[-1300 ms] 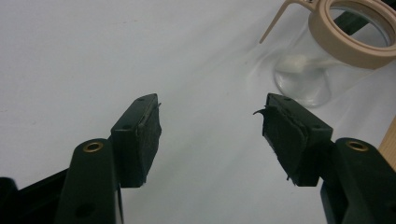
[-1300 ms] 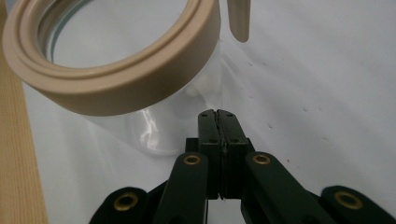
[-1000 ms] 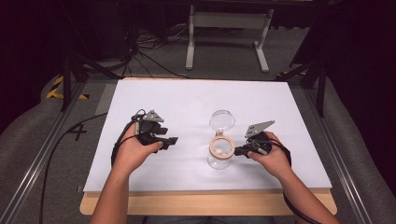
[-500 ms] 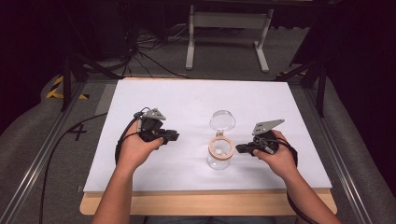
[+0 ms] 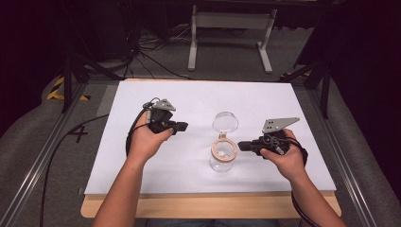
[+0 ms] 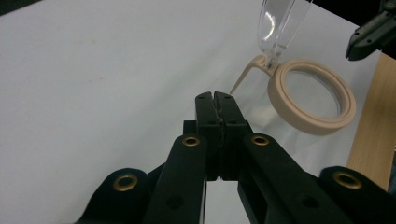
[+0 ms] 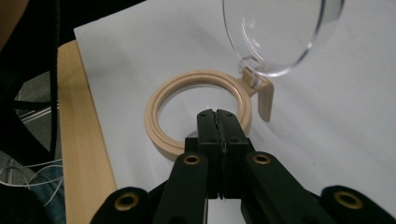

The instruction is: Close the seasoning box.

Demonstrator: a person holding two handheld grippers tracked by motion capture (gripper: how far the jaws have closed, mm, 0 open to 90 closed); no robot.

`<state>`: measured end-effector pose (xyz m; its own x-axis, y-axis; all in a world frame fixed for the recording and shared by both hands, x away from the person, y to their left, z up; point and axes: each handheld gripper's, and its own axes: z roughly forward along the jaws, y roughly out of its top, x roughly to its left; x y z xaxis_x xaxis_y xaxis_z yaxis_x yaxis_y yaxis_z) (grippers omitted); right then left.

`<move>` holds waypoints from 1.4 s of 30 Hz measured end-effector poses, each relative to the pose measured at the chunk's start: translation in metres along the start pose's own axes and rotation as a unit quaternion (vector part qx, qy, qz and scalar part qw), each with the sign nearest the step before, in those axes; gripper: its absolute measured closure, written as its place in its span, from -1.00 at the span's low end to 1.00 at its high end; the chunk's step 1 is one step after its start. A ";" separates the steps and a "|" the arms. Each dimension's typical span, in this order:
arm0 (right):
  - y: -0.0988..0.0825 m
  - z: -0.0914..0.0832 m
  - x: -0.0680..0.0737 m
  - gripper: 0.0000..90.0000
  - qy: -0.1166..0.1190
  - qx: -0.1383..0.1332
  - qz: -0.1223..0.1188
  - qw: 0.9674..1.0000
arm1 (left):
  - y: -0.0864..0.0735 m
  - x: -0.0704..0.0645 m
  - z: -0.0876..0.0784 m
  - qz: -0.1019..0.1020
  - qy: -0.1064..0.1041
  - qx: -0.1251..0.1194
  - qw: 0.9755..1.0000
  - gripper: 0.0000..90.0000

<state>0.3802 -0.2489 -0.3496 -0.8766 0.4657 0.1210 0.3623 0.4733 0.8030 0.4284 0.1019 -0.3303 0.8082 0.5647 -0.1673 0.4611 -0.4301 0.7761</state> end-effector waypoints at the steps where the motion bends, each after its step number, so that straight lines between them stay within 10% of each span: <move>1: 0.001 0.000 0.002 1.00 0.002 -0.003 -0.002 1.000 | 0.005 -0.002 0.002 0.004 0.002 0.000 1.000 1.00; 13: 0.008 0.005 0.004 1.00 0.021 -0.032 0.008 0.999 | 0.040 -0.013 0.035 0.029 -0.017 -0.022 0.999 0.99; 21: 0.008 0.008 0.003 1.00 0.026 -0.031 0.012 0.999 | 0.045 -0.005 0.062 0.009 -0.019 -0.008 1.000 0.99; 42: 0.007 0.009 -0.001 1.00 0.027 -0.044 0.030 0.998 | 0.045 -0.024 0.056 0.048 -0.029 -0.002 0.998 0.95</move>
<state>0.3870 -0.2392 -0.3491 -0.8708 0.4491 0.2001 0.3878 0.3774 0.8409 0.4502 0.0298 -0.3256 0.8688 0.4789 -0.1262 0.3785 -0.4776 0.7929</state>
